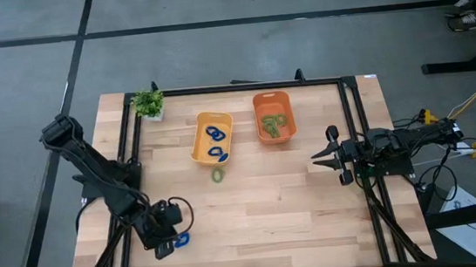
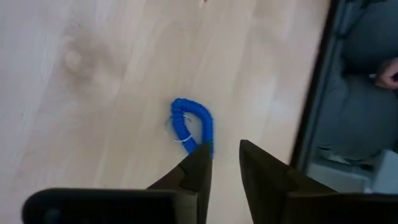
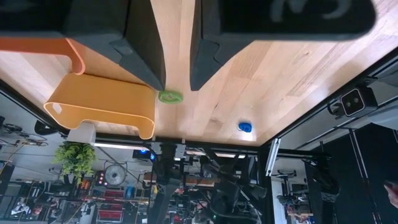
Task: Sort items
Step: Put the blue keychain into the yellow bin
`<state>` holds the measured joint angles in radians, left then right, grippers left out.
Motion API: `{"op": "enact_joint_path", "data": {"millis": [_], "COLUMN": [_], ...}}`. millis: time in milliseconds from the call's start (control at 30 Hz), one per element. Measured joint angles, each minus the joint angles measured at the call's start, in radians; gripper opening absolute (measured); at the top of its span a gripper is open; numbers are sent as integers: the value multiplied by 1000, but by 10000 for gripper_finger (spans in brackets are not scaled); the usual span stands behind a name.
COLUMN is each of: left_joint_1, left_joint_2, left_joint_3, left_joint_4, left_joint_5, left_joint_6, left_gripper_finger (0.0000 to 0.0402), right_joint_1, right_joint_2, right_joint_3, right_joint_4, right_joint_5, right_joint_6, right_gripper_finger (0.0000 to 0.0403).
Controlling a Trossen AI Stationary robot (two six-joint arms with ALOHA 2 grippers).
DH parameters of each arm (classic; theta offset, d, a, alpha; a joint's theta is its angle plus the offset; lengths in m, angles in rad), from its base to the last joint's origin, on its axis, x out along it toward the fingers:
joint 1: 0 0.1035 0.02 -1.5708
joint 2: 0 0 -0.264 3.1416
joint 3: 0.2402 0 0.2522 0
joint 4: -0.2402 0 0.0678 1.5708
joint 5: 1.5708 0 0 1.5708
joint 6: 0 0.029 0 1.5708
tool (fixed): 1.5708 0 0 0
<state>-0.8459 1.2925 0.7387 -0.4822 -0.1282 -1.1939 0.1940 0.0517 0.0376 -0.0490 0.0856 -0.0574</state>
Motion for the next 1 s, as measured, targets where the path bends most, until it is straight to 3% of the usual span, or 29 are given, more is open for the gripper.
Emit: {"op": "enact_joint_path", "data": {"millis": [367, 567, 1000], "left_joint_1": [1, 1, 4], "left_joint_2": [204, 285, 257], "left_joint_3": [0, 4, 33], "left_joint_4": [0, 29, 57], "left_joint_5": [60, 38, 43], "left_joint_6": [55, 90, 73], "left_gripper_finger": [125, 137, 139], "right_joint_1": [0, 0, 0], "right_joint_2": [0, 0, 0], "right_joint_3": [0, 0, 0], "right_joint_4": [0, 0, 0], "right_joint_5": [0, 0, 0], "right_joint_6": [0, 0, 0], "right_gripper_finger": [75, 75, 75]}}
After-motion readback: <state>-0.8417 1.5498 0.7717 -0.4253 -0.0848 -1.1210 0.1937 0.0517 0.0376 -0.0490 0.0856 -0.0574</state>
